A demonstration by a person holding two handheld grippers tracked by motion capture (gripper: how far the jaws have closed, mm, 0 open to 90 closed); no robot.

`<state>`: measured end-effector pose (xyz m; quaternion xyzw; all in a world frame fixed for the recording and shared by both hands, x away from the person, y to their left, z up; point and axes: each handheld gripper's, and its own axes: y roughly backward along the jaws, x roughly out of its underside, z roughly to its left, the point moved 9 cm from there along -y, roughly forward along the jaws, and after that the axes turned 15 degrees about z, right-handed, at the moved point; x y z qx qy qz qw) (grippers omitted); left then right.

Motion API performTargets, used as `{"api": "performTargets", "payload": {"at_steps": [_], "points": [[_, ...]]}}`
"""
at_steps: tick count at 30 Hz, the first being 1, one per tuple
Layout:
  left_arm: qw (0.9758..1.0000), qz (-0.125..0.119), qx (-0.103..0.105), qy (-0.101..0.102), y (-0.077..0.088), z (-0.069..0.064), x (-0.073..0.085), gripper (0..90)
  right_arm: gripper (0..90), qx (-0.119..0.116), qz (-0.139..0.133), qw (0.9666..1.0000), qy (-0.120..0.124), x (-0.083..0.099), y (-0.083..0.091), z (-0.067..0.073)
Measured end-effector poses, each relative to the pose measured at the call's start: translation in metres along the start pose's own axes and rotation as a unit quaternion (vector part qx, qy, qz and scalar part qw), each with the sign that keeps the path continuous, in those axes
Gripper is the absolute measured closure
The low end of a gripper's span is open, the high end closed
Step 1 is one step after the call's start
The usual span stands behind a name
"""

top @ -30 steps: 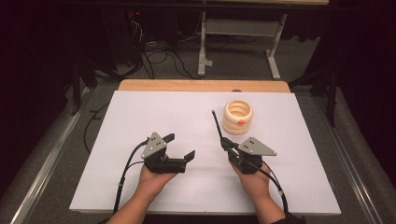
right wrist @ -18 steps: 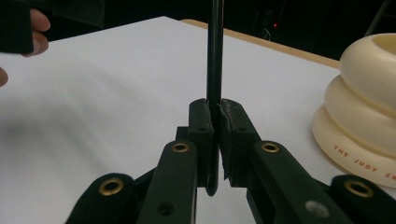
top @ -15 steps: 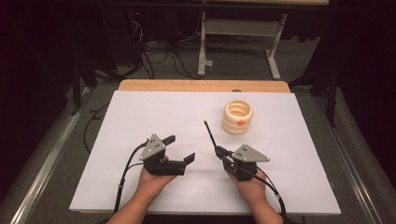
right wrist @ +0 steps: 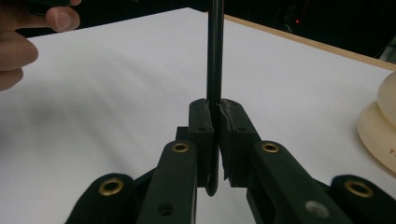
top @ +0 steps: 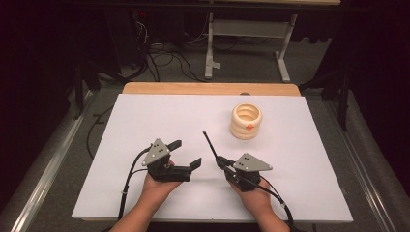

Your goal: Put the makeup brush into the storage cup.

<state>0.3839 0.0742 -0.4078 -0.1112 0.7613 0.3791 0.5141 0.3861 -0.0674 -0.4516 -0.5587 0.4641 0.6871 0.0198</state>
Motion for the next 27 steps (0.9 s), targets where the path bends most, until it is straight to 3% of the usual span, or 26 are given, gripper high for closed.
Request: {"api": "performTargets", "payload": {"at_steps": [27], "points": [[0.9998,-0.007,0.016,0.010,0.002,-0.003,-0.002,11.6,85.9,-0.031,-0.005,0.9991,0.028,-0.005,-0.004,0.030]]}}
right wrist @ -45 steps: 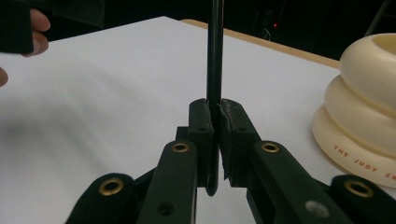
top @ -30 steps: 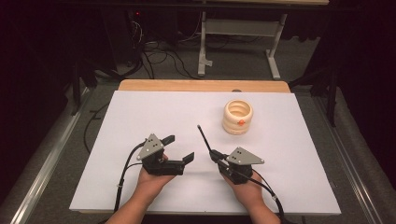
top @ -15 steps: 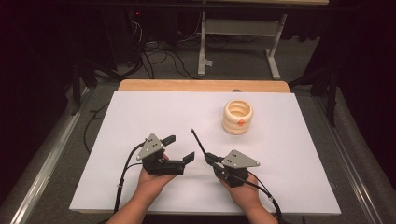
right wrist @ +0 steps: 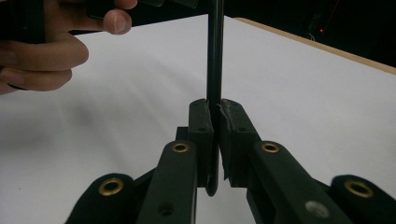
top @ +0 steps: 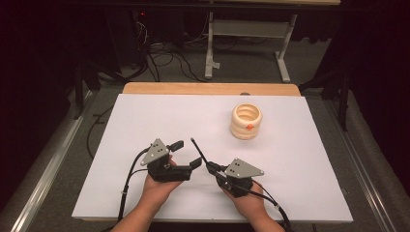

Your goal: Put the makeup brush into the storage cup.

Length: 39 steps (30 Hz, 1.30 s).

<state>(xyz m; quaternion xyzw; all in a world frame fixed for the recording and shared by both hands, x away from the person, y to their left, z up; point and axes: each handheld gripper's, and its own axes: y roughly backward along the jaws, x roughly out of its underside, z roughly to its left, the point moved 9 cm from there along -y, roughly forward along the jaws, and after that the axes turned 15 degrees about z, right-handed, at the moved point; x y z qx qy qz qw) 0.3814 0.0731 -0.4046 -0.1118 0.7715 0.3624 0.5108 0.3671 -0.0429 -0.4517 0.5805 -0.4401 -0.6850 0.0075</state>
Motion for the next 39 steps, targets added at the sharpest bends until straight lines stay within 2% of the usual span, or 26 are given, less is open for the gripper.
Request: {"api": "performTargets", "payload": {"at_steps": [5,13,17,26,33,39], "points": [[1.0000,-0.002,0.005,0.003,0.0001,-0.0006,-0.0004,14.6,85.9,-0.002,-0.002,0.9999,0.011,-0.0010,-0.0012,0.0032],[0.9999,-0.005,0.012,0.006,0.0004,-0.0020,-0.0003,19.4,85.9,-0.006,-0.002,0.9999,0.012,-0.0013,-0.0019,0.0070],[0.9997,-0.008,0.020,0.009,0.0007,-0.0036,-0.0008,26.7,85.9,-0.006,-0.004,0.9999,0.012,-0.0019,-0.0024,0.0081],[0.9993,-0.013,0.033,0.014,0.0024,-0.0043,-0.0004,50.7,85.9,-0.004,-0.001,0.9998,0.020,-0.0014,-0.0028,0.0085],[0.9984,-0.018,0.046,0.027,0.0042,-0.0022,-0.0005,61.2,85.9,-0.004,0.000,0.9998,0.017,-0.0011,-0.0034,0.0091],[0.9981,-0.021,0.052,0.025,0.0045,-0.0035,-0.0007,68.1,85.9,-0.003,0.001,0.9998,0.022,-0.0007,-0.0038,0.0092]]}}
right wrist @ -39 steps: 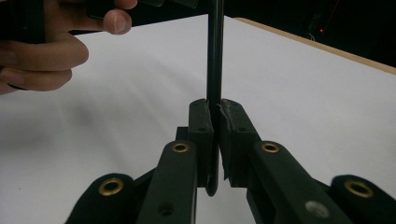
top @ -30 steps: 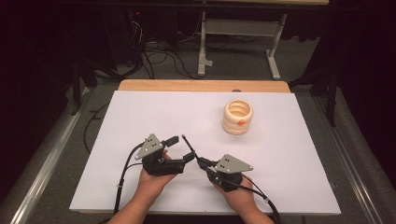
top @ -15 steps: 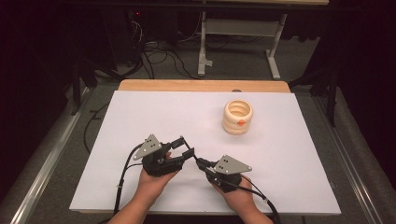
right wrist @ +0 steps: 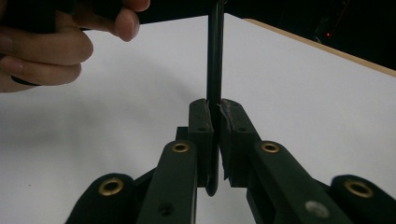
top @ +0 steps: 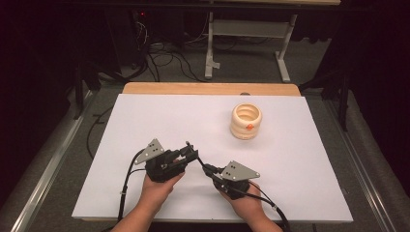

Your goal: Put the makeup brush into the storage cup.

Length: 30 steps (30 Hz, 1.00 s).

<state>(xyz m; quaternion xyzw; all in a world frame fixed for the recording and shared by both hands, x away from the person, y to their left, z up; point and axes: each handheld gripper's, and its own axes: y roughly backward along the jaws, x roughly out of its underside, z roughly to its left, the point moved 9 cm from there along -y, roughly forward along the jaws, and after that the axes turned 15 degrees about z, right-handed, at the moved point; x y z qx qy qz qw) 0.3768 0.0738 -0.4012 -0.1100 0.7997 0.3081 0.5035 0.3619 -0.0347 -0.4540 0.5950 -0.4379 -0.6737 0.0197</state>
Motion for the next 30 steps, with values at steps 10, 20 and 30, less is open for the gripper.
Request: {"api": "performTargets", "payload": {"at_steps": [10,20,30], "points": [[1.0000,0.001,0.005,-0.005,-0.0008,-0.0012,0.0011,75.6,85.9,0.000,0.000,1.0000,0.003,-0.0003,-0.0008,0.0011],[0.9998,-0.002,0.019,0.003,0.0001,-0.0006,0.0011,80.2,85.9,0.001,0.001,1.0000,0.002,-0.0002,-0.0009,0.0015],[0.9996,-0.001,0.028,-0.004,-0.0007,-0.0034,0.0019,82.3,85.9,0.002,0.002,1.0000,0.007,0.0002,-0.0021,0.0014]]}}
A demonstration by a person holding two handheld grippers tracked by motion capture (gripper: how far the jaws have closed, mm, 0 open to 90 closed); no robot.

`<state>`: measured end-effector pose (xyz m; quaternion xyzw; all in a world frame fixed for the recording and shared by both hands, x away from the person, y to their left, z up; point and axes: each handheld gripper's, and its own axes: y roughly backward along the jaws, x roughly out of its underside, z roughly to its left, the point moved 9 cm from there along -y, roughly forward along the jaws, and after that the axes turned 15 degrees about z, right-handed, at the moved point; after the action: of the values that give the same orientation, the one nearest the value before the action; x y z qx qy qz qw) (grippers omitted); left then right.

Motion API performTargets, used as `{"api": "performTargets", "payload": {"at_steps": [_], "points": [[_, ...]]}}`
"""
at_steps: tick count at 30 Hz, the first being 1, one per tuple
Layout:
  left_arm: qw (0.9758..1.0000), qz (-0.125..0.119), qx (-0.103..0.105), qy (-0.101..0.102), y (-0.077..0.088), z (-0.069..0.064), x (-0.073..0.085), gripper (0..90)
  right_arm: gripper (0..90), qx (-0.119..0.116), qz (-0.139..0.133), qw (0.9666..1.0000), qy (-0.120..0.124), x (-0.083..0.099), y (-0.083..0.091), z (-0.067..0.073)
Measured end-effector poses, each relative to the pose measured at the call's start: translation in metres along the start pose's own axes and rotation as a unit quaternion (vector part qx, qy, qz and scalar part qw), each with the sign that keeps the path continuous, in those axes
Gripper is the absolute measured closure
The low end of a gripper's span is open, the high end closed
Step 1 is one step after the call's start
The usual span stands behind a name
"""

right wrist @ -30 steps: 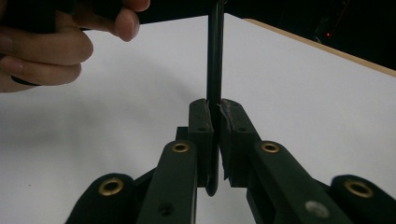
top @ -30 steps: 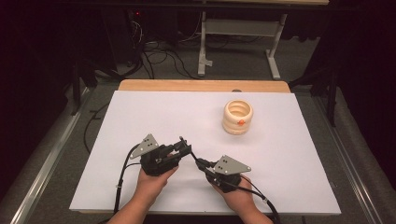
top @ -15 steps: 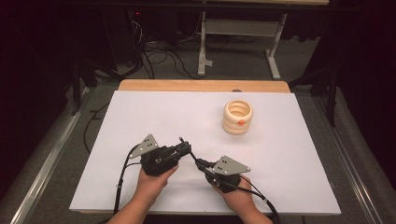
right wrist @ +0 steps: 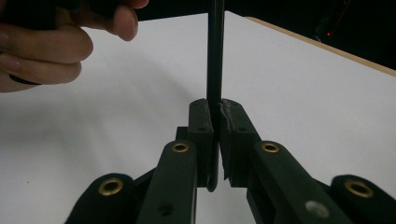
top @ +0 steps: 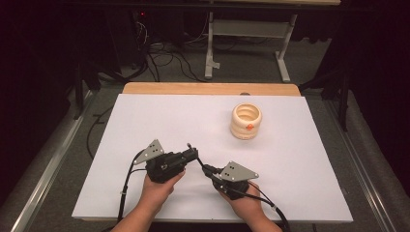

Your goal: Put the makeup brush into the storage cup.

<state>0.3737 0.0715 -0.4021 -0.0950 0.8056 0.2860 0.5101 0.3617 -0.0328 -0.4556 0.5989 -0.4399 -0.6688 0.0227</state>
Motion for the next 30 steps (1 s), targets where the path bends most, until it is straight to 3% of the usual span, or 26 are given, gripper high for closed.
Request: {"api": "performTargets", "payload": {"at_steps": [12,30], "points": [[1.0000,0.002,0.008,-0.005,-0.0005,-0.0025,0.0008,83.2,84.3,-0.007,0.004,1.0000,-0.004,0.0009,-0.0007,0.0010],[0.9998,0.009,0.002,-0.018,-0.0029,-0.0062,0.0024,83.1,52.3,-0.014,-0.006,0.9997,-0.021,-0.0044,0.0027,0.0010]]}}
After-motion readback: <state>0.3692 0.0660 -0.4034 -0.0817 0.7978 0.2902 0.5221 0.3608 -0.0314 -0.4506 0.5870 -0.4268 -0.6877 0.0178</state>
